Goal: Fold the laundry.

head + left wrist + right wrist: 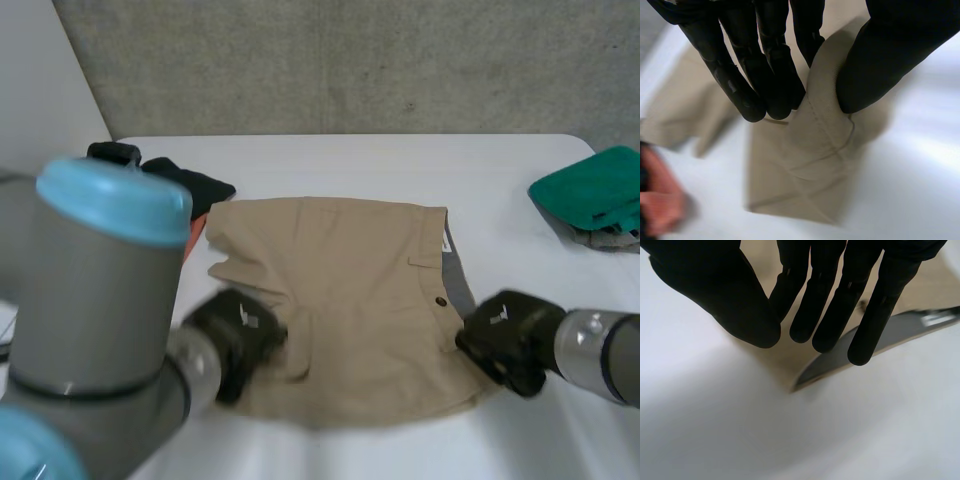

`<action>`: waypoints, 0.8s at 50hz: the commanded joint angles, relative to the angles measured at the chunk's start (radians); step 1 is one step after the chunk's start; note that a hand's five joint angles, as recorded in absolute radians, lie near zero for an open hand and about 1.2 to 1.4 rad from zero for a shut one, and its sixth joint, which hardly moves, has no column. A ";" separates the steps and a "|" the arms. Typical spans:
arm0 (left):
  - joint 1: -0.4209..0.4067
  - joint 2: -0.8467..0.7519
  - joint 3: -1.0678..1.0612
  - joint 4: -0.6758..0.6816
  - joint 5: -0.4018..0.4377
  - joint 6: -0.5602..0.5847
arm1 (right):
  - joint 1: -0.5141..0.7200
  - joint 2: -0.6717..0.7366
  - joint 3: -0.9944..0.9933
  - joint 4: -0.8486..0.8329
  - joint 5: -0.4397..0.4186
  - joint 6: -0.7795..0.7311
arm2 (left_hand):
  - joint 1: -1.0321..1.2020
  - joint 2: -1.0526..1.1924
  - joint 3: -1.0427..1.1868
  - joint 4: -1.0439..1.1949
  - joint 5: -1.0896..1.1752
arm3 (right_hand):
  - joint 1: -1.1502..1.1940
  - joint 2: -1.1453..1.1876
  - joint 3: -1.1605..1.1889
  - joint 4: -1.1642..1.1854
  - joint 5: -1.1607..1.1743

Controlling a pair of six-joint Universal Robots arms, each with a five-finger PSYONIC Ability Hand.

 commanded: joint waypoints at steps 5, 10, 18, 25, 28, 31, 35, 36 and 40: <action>0.066 -0.078 0.202 -0.014 0.002 -0.038 | 0.034 -0.001 -0.032 -0.201 0.071 0.271 | 0.249 0.202 0.209 0.197 0.218 | -0.731 -0.774 -0.781 -0.795 -0.800; 0.078 -0.078 0.218 0.007 -0.001 -0.053 | 0.037 -0.029 0.050 -0.244 0.002 0.345 | 0.249 0.202 0.209 0.197 0.218 | -0.790 -0.833 -0.840 -0.854 -0.859; 0.089 -0.098 0.252 0.022 -0.038 -0.062 | 0.034 -0.009 0.136 -0.309 -0.069 0.341 | 0.249 0.202 0.209 0.197 0.218 | -0.720 -0.763 -0.770 -0.783 -0.789; 0.103 -0.110 0.252 0.019 -0.036 -0.084 | 0.036 0.011 0.165 -0.362 -0.026 0.325 | 0.249 0.202 0.209 0.197 0.218 | -0.134 -0.177 -0.184 -0.198 -0.203; 0.101 -0.099 0.236 0.010 -0.021 -0.104 | 0.025 0.005 0.179 -0.407 0.032 0.301 | 0.249 0.202 0.209 0.197 0.218 | 0.264 0.221 0.214 0.200 0.195; 0.089 -0.075 0.178 -0.014 0.020 -0.118 | 0.020 -0.023 0.207 -0.416 0.084 0.250 | 0.249 0.202 0.209 0.197 0.218 | 0.264 0.221 0.214 0.201 0.195; 0.065 -0.033 0.053 -0.079 0.108 -0.116 | 0.016 -0.110 0.271 -0.349 0.065 0.117 | 0.249 0.202 0.209 0.197 0.218 | 0.264 0.221 0.214 0.201 0.195; 0.057 -0.023 0.030 -0.093 0.125 -0.115 | 0.014 -0.122 0.285 -0.321 0.053 0.077 | 0.249 0.202 0.209 0.197 0.218 | 0.264 0.221 0.214 0.201 0.195; 0.029 0.020 -0.080 -0.140 0.169 -0.104 | -0.016 -0.165 0.333 -0.130 -0.007 -0.124 | 0.249 0.202 0.209 0.197 0.218 | 0.264 0.221 0.214 0.201 0.195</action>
